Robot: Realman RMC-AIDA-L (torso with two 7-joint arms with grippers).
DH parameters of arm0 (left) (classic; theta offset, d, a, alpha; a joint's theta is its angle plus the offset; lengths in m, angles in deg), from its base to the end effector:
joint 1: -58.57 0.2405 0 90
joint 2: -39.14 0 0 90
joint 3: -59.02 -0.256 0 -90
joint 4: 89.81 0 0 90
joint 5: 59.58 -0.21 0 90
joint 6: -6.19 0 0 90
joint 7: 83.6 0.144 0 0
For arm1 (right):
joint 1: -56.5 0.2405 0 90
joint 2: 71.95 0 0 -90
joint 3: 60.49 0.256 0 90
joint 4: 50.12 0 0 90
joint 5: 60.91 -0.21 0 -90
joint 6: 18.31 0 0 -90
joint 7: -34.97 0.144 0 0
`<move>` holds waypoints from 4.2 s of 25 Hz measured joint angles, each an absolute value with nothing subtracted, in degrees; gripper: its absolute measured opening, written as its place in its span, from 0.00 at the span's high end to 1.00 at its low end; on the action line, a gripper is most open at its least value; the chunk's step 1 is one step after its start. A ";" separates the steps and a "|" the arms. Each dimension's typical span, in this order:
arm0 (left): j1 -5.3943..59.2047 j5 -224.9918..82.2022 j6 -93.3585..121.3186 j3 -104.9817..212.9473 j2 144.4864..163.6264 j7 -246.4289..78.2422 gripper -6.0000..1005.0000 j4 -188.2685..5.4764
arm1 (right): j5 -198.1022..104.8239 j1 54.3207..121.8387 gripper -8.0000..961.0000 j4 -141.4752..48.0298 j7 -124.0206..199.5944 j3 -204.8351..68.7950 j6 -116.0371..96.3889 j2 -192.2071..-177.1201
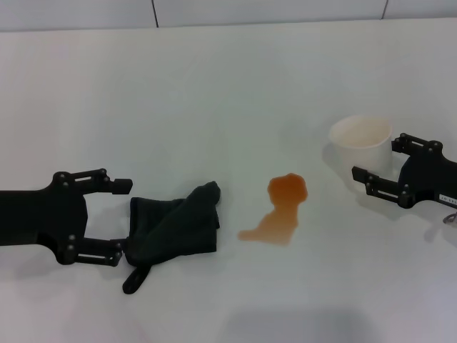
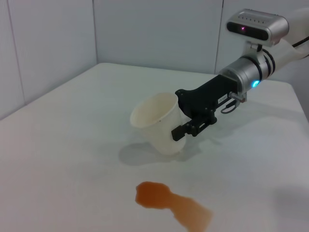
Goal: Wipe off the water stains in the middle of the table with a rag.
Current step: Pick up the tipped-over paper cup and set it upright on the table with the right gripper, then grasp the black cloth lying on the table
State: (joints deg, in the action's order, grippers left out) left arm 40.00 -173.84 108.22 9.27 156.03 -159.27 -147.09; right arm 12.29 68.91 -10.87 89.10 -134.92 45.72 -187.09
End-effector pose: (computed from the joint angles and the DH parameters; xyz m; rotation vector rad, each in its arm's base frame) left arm -0.2755 0.2768 0.0405 -2.9244 -0.2783 -0.4779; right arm 0.3164 0.3027 -0.0071 -2.3984 0.3805 0.5437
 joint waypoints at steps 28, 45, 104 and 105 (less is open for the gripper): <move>39.77 -173.84 108.14 9.27 156.03 -158.92 0.11 -146.58 | 12.05 67.89 0.28 -13.65 88.39 -134.81 45.62 -187.09; 39.77 -173.84 108.14 9.27 156.04 -158.94 0.11 -146.59 | 12.83 66.33 0.20 -13.42 90.05 -134.22 45.88 -186.75; 39.18 -173.79 107.70 9.36 155.95 -158.92 0.11 -146.58 | 29.14 64.65 0.09 20.47 112.02 -131.65 66.32 -187.13; 39.21 -173.80 107.70 9.36 155.95 -158.92 0.11 -146.58 | 30.92 64.68 0.09 22.42 113.67 -132.62 65.47 -187.13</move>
